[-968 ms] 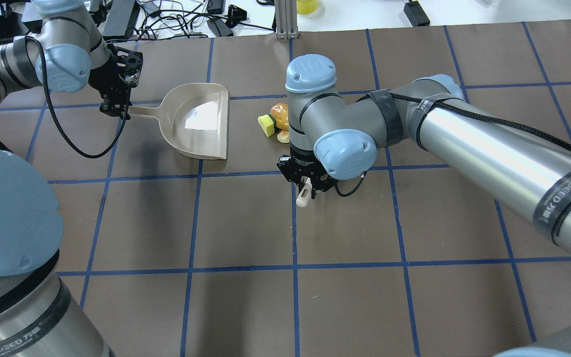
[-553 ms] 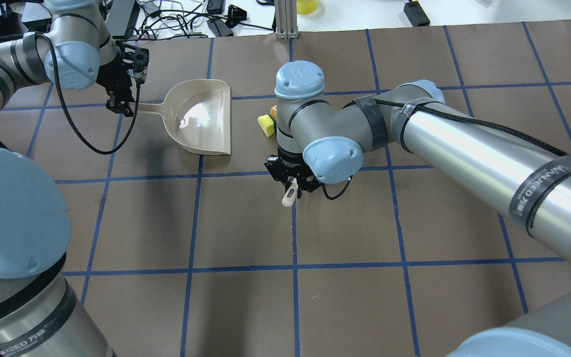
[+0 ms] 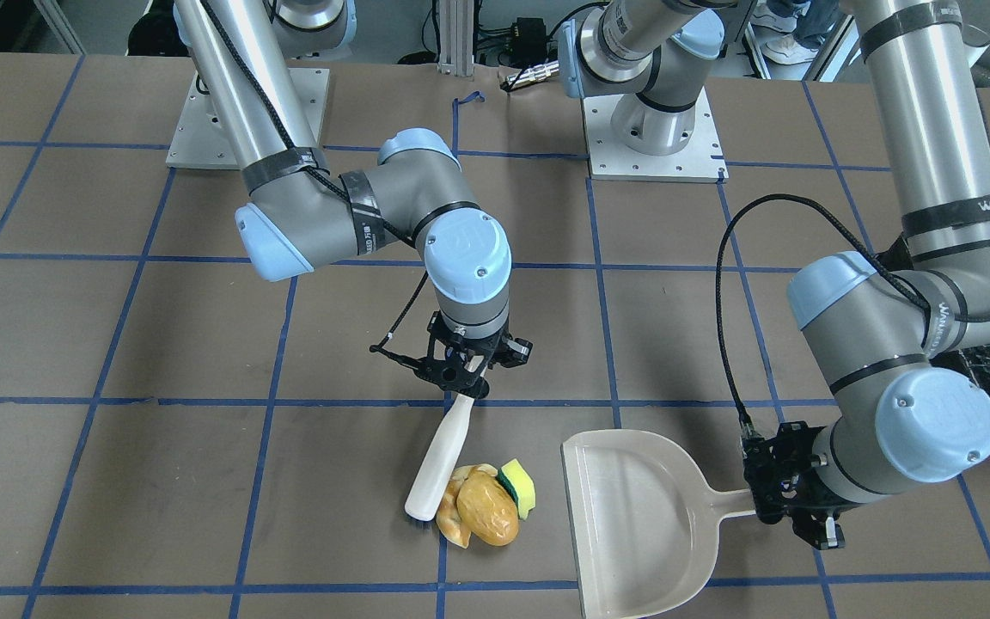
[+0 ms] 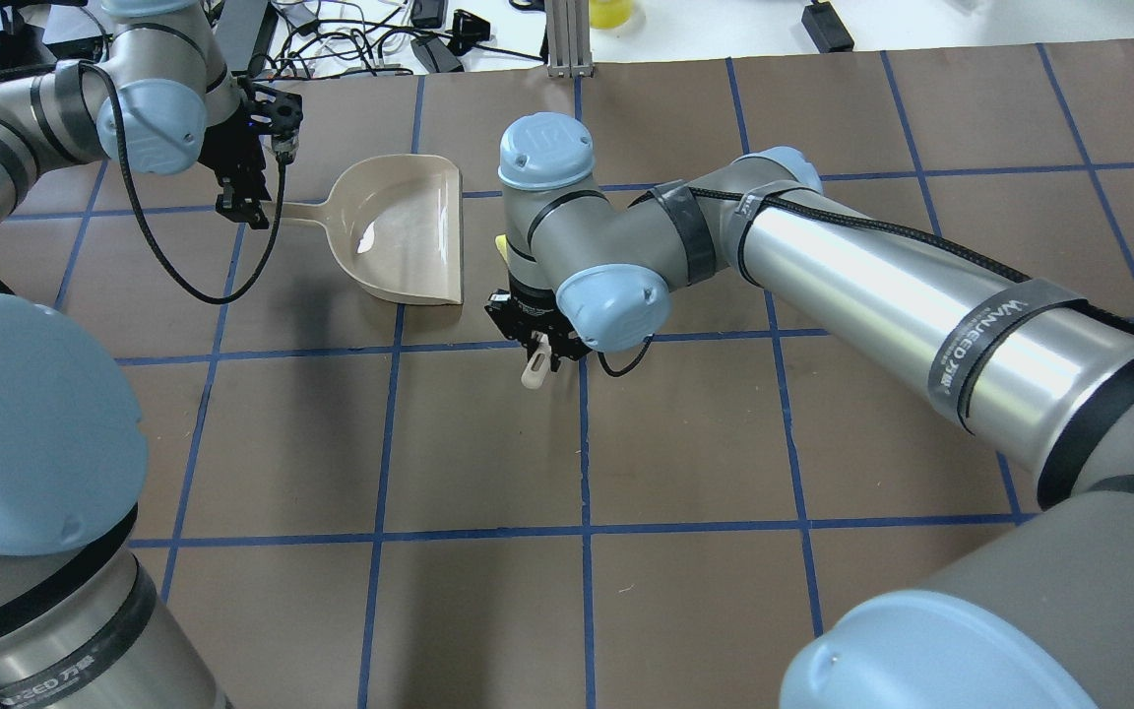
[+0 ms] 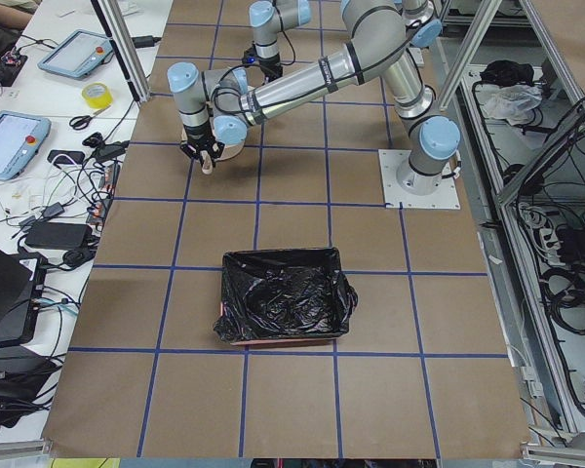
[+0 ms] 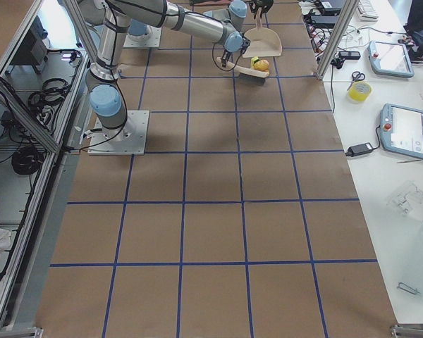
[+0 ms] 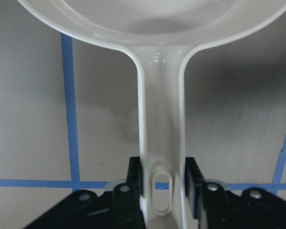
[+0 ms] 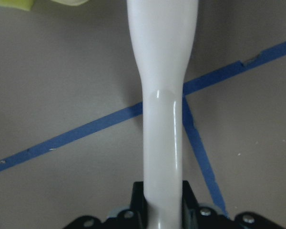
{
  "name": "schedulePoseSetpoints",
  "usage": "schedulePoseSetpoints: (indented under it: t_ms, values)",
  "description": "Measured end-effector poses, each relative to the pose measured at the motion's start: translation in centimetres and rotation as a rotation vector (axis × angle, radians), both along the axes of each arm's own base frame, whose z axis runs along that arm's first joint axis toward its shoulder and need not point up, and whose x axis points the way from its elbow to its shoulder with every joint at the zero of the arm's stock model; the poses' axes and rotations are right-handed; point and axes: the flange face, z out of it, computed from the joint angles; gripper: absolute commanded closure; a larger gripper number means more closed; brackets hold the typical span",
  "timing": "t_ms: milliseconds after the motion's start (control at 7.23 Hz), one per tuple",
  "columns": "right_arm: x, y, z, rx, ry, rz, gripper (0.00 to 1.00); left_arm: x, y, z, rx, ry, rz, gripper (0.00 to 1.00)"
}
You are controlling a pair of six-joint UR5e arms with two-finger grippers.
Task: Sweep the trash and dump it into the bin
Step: 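Sweep the trash with the right gripper's brush toward the dustpan held by the left gripper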
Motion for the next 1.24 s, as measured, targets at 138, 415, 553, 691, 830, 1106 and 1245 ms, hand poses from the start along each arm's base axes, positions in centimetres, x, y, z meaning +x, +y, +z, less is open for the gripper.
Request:
schedulePoseSetpoints:
  t_ms: [138, 415, 553, 691, 830, 1106, 1245]
  values:
    - [1.2, 0.0, 0.1, -0.005, -0.012, 0.010, 1.00, 0.0, 0.0, 0.0, -0.001, 0.000, -0.001, 0.95]
    - [3.1, 0.1, 0.5, -0.003, -0.048, 0.022, 1.00, -0.1, 0.0, 0.0, -0.001, 0.000, -0.002, 0.95]
    - [3.9, -0.1, 0.9, -0.003, -0.077, 0.024, 1.00, -0.1, 0.0, 0.0, -0.001, 0.000, -0.002, 0.95]
    - [5.1, -0.3, 1.3, -0.004, -0.107, 0.031, 1.00, -0.1, 0.0, 0.0, -0.001, 0.001, -0.002, 0.95]
    - [6.7, -0.3, 1.4, -0.002, -0.137, 0.047, 1.00, -0.1, 0.0, 0.0, -0.001, 0.001, -0.002, 0.95]
    - [9.9, -0.5, 2.1, -0.001, -0.204, 0.077, 1.00, -0.1, 0.0, 0.0, -0.001, 0.001, -0.002, 0.95]
    - [11.1, -0.4, 2.8, -0.004, -0.234, 0.089, 1.00, -0.1, 0.0, 0.0, -0.001, 0.001, -0.002, 0.95]
